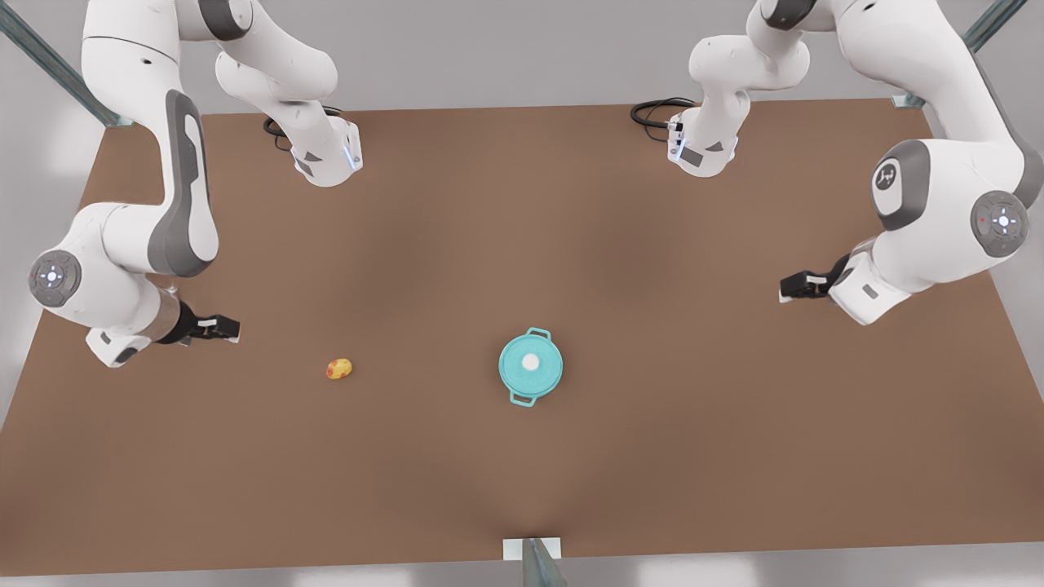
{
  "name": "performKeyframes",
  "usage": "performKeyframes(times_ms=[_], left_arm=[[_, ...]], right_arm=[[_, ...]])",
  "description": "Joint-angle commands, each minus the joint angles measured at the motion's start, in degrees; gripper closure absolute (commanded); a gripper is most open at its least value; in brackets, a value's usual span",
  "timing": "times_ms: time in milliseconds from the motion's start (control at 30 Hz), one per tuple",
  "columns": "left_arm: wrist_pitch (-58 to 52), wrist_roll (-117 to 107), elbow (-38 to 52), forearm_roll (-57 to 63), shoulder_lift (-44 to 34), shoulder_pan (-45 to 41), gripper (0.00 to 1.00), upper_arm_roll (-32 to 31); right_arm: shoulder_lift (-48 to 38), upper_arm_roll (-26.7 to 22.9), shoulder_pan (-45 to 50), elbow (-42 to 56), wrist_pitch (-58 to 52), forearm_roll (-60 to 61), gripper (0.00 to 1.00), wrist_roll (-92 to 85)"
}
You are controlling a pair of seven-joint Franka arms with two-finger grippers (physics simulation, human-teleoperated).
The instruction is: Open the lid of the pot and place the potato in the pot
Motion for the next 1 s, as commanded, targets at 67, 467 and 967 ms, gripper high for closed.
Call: performKeyframes(times_ms=[67, 467, 967], left_arm=[[9.8, 2.7, 0.4, -1.6, 5.0, -2.8, 0.0, -4.0], [29.7, -59.9, 17.0, 10.3, 31.8, -32.1, 0.0, -7.7], [31.6, -55.4, 21.7, 16.7, 40.3, -33.7, 0.0, -7.5]], right_arm=[[0.9, 0.0, -0.3, 0.3, 8.0, 0.0, 0.0, -3.6], [0.9, 1.6, 10.4, -1.2, 2.4, 0.0, 0.0, 67.8], [5.2, 1.1, 12.6, -15.4, 26.7, 0.2, 0.0, 73.8]])
